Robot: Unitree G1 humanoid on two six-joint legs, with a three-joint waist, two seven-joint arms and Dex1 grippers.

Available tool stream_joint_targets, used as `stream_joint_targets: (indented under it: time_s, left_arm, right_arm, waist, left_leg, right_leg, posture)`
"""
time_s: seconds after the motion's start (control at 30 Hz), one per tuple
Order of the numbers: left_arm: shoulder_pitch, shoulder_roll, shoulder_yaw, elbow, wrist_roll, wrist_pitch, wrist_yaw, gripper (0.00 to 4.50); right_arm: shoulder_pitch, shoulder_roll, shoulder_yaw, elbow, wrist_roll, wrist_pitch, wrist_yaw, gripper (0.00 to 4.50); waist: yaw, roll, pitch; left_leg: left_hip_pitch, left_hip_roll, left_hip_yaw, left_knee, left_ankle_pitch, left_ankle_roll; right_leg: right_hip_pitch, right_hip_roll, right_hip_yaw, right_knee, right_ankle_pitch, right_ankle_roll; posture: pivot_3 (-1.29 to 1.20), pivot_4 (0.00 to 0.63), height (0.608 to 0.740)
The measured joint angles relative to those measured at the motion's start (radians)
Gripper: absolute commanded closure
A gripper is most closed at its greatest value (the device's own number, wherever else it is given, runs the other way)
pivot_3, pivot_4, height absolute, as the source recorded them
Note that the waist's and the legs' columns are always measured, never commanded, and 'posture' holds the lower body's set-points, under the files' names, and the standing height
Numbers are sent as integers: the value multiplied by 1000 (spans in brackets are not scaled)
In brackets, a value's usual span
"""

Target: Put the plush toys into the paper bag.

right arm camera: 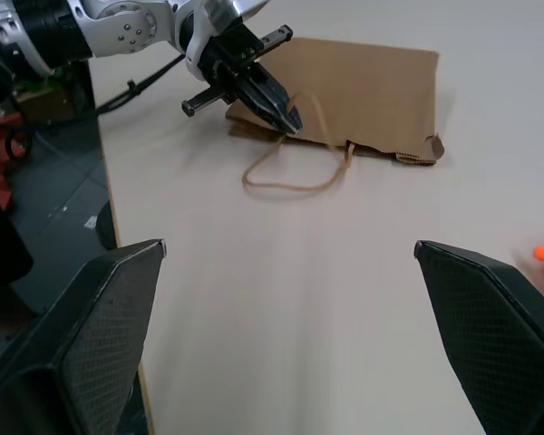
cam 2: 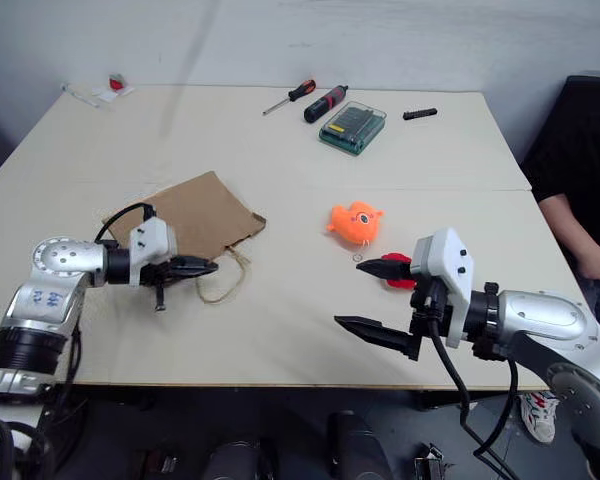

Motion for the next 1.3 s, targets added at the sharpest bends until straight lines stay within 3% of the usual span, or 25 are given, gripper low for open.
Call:
stream_joint_targets:
  time_s: [0.07,0.23,0.43,0.67,0.93,1.3]
  left_arm:
    - [-38,-11,60,-38,-104,154,19,4500]
    - [-27,-12,151,-190,-317,429,31,4500]
    - [20,-35,126,-335,-379,510,33,4500]
    - [15,-94,118,-416,-418,545,93,4500]
    - [20,-90,128,-479,-461,573,122,4500]
    - [-15,-51,371,-392,-622,688,289,4500]
  right_arm:
    - [-53,42,51,44,-40,-5,-23,600]
    - [-218,162,209,181,-166,-29,-47,2315]
    - [-394,330,408,393,-355,-111,-37,4451]
    - [-492,485,598,667,-548,-236,45,4485]
    - [-600,608,677,1010,-767,-396,63,4485]
    - [-602,610,674,1055,-865,-475,95,4485]
  waist:
    - [-8,0,0]
    - [-27,0,0]
    - [-28,1,0]
    - [-29,1,1]
    - [-35,1,1]
    - [-37,1,0]
  left_leg:
    - [1,0,0,0,0,0]
    - [3,1,0,-1,0,-3]
    - [3,1,-1,-1,1,-4]
    - [2,1,-1,-1,1,-3]
    - [3,1,-1,-1,1,-4]
    - [6,1,-2,-1,1,-5]
  right_leg:
    - [0,1,1,1,0,0]
    - [0,1,1,4,-2,-1]
    - [-1,1,1,5,-3,-2]
    - [-1,0,0,5,-3,-2]
    - [-1,1,0,6,-3,-3]
    - [2,-1,0,7,-3,-3]
  posture:
    - [0,150,740]
    - [0,150,740]
    - [0,150,740]
    - [0,150,740]
    - [0,150,740]
    - [0,150,740]
